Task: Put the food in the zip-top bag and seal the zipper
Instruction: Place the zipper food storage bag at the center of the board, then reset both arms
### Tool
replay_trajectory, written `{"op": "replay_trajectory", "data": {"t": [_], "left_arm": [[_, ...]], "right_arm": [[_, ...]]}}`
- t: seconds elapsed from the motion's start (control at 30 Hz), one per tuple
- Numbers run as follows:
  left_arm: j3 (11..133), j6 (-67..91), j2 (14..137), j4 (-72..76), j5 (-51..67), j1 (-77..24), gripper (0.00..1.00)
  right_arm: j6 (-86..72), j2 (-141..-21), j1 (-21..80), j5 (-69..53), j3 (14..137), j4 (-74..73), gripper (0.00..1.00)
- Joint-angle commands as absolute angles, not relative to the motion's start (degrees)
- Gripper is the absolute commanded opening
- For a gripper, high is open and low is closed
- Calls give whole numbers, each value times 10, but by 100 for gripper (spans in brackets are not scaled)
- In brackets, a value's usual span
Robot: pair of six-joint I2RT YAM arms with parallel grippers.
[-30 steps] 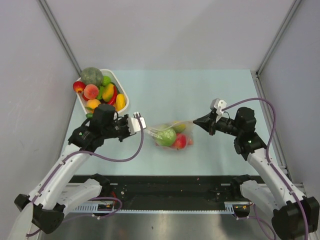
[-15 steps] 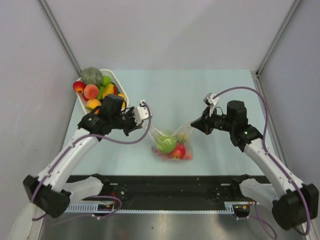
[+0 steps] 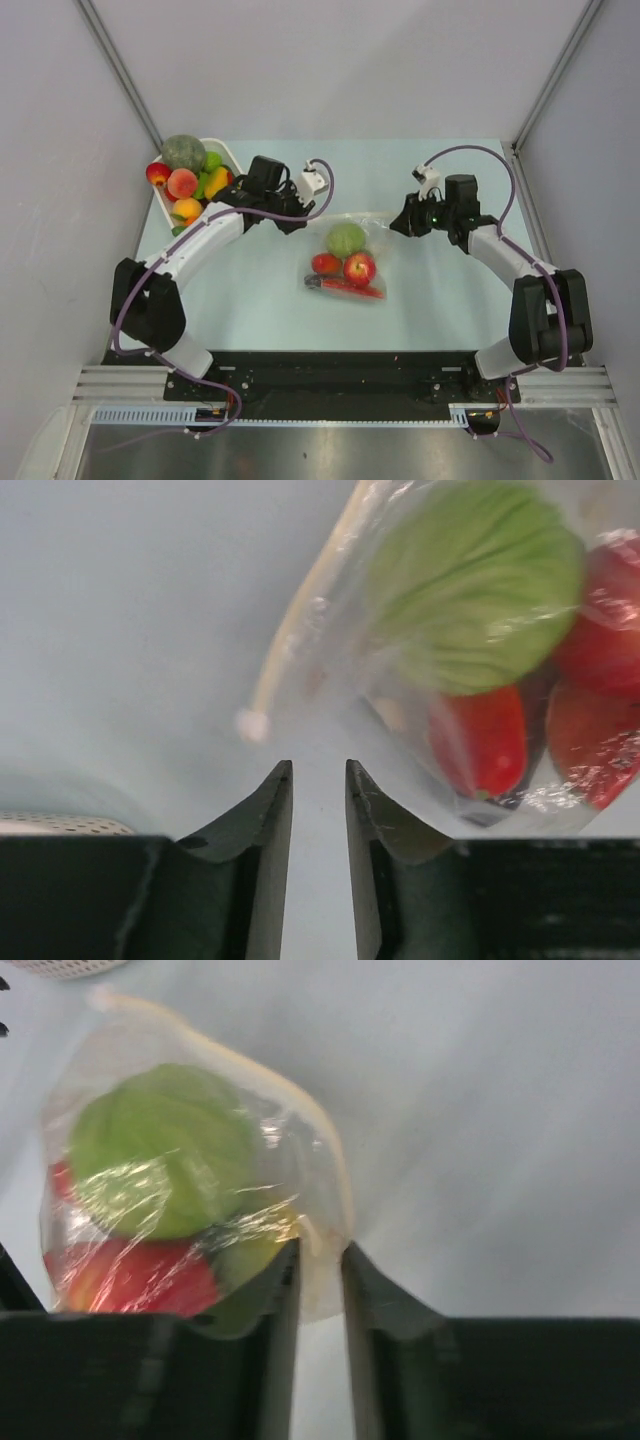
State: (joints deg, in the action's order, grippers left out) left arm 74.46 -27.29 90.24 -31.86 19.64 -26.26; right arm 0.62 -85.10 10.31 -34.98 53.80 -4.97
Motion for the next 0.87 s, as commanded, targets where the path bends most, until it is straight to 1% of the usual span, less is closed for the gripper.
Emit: {"op": "replay_trajectory", "data": {"t": [0.0, 0.03, 0.07, 0.1, 0.13, 0.17, 0.2, 0.23, 0.3, 0.33, 0.43, 0.53, 0.63, 0.73, 0.83], "left_arm": [[796, -231, 902, -303, 206, -250, 46], [799, -215, 898, -304, 208, -242, 53], [803, -208, 887, -305, 214, -236, 59], [807, -193, 879, -309, 219, -231, 79], [811, -185, 872, -312, 227, -218, 88], [822, -178, 854, -322, 230, -212, 99], [828, -165, 846, -328, 237, -206, 100], [842, -158, 838, -333, 245, -192, 100], [859, -136, 822, -352, 254, -175, 100], [868, -127, 819, -359, 256, -158, 100], [928, -95, 823, -403, 263, -118, 100], [948, -63, 827, -427, 263, -74, 100], [921, -40, 818, -421, 265, -34, 100], [890, -33, 810, -413, 266, -12, 100], [896, -33, 813, -414, 244, -4, 100]], "right_arm": [[3, -846, 92, -366, 584, -28, 35], [3, -842, 90, -367, 590, -32, 47], [3, -829, 85, -367, 592, -39, 53], [-9, -821, 79, -366, 594, -41, 60], [-11, -810, 74, -365, 598, -43, 72], [-10, -791, 69, -360, 600, -47, 77], [-7, -779, 60, -356, 604, -53, 80], [-6, -770, 55, -352, 614, -57, 89], [-6, -745, 41, -352, 627, -81, 94], [-9, -737, 26, -352, 633, -90, 99], [-18, -714, -16, -359, 653, -124, 100], [-34, -698, -60, -362, 657, -156, 100], [-56, -684, -96, -365, 639, -177, 100], [-57, -669, -125, -339, 612, -189, 100], [-52, -665, -143, -332, 613, -186, 100]]}}
